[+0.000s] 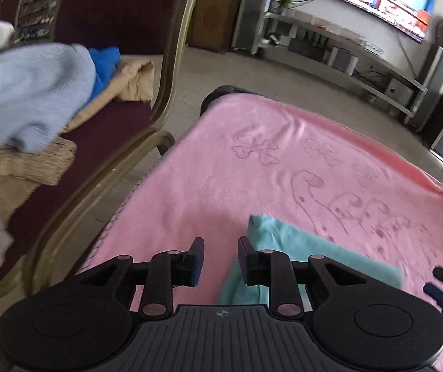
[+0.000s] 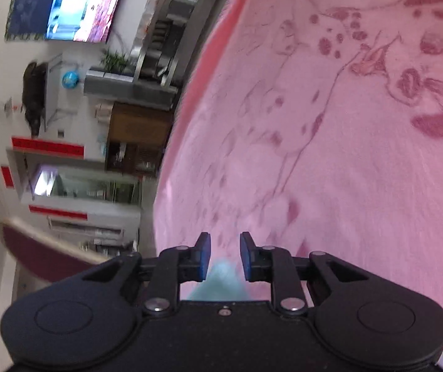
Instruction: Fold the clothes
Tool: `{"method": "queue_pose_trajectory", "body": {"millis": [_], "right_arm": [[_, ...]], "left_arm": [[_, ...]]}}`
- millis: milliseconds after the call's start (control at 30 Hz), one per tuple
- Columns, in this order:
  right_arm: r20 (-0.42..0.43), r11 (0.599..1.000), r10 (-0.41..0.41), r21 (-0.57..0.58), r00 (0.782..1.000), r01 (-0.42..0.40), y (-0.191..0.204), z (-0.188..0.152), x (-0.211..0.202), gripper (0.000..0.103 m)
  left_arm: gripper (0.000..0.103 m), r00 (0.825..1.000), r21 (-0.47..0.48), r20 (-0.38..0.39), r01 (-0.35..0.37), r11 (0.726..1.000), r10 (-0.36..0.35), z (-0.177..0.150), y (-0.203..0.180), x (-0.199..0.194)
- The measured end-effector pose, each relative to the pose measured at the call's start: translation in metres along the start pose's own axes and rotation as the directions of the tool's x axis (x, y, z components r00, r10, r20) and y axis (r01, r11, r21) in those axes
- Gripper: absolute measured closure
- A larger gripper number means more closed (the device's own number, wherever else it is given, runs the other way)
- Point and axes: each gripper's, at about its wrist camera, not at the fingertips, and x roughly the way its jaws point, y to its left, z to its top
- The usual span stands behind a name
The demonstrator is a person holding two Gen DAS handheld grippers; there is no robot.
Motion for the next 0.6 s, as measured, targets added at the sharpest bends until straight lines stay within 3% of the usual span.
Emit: {"method": "queue_pose_trajectory", "body": {"millis": [133,200,367,467,533,600], "right_arm": [[-0.064,0.976,-0.039,-0.217,0.997,0.024,0.042,-0.032,-0.040,0.081],[-0.086,0.955,-0.041,-0.295,0.995,0.014,0.050,-0.050,-0.067,0.077],[-0.195,0.940,-0.072,-0.342,0.978,0.001,0.036,-0.091,-0.106,0.075],[-0.183,0.914,-0.120,-0.404,0.976,0.037,0.037,-0.106,-0.107,0.076],[-0.187,0.912,-0.111,-0.409,0.976,0.026,0.037,-0.107,-0.096,0.084],[-0.197,0.918,-0.089,-0.396,0.976,0.003,0.035,-0.108,-0.084,0.084]], "left_arm": [[0.078,0.997,0.096,0.067,0.030,0.995,-0.036,-0.018,0.005,-0.047],[0.078,0.996,0.117,0.065,0.060,0.991,-0.068,-0.032,0.014,-0.067],[0.078,0.985,0.114,-0.016,0.174,0.978,-0.173,-0.063,0.026,-0.093],[0.078,0.983,0.159,-0.035,0.185,0.970,-0.182,-0.073,0.014,-0.092],[0.078,0.984,0.194,-0.038,0.181,0.964,-0.177,-0.077,0.000,-0.086],[0.078,0.983,0.224,-0.059,0.185,0.957,-0.176,-0.080,-0.015,-0.073]]}}
